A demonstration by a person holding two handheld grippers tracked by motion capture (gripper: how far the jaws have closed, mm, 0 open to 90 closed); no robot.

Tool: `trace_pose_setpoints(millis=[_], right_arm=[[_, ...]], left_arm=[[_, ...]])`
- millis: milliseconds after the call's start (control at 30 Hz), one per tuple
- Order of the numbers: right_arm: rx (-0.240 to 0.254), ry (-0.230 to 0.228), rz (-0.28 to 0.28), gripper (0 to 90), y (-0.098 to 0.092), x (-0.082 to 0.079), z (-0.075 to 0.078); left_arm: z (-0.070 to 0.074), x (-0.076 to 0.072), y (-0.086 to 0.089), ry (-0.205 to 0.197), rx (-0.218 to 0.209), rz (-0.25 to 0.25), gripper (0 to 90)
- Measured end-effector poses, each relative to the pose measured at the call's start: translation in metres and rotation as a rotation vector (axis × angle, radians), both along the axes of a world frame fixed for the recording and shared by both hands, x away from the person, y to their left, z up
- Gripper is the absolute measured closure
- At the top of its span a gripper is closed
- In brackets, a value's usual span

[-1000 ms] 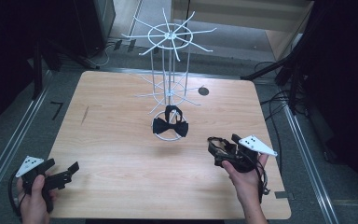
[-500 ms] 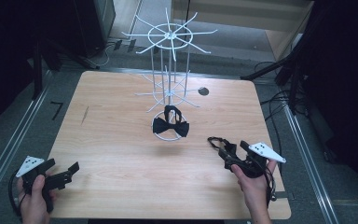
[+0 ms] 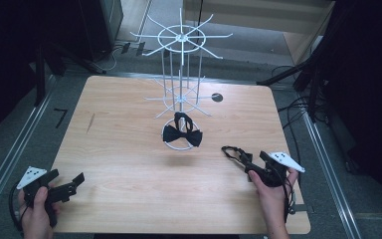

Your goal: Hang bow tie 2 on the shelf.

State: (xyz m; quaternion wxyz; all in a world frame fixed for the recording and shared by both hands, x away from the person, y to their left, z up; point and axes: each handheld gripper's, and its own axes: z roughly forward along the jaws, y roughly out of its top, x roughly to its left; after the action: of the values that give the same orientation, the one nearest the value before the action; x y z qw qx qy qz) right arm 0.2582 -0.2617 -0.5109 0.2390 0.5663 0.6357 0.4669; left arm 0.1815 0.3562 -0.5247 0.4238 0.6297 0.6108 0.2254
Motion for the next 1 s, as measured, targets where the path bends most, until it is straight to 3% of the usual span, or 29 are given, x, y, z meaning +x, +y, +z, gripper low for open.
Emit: trace_pose_setpoints(millis=[233,333,567,667,767,933,1000], right_arm=[[-0.040,0.050,-0.039,47.5,0.000,0.008,-0.006],[-0.060,0.067,-0.030,53.9,0.000,0.013,-0.011],[-0.137,0.148,-0.081,57.3,0.002,0.017,-0.026],[-0.139,0.187,-0.080,57.4,0.002,0.017,-0.033],[-0.145,0.200,-0.049,60.6,0.003,0.017,-0.036],[-0.209,0.191,-0.027,69.3,0.013,0.016,-0.036],[-0.206,0.184,-0.015,72.9,0.014,0.016,-0.036]], left_arm=[[0.000,0.000,0.000,0.002,-0.002,0.000,0.0],[0.000,0.000,0.000,-0.001,0.001,-0.001,0.0],[0.000,0.000,0.000,0.004,-0.003,-0.002,0.0],[0.000,0.000,0.000,0.001,-0.007,0.001,0.0],[0.000,0.000,0.001,0.005,-0.005,-0.002,0.0],[0.000,0.000,0.001,0.004,-0.007,-0.002,0.0],[0.000,0.000,0.001,0.003,-0.007,-0.001,0.0]])
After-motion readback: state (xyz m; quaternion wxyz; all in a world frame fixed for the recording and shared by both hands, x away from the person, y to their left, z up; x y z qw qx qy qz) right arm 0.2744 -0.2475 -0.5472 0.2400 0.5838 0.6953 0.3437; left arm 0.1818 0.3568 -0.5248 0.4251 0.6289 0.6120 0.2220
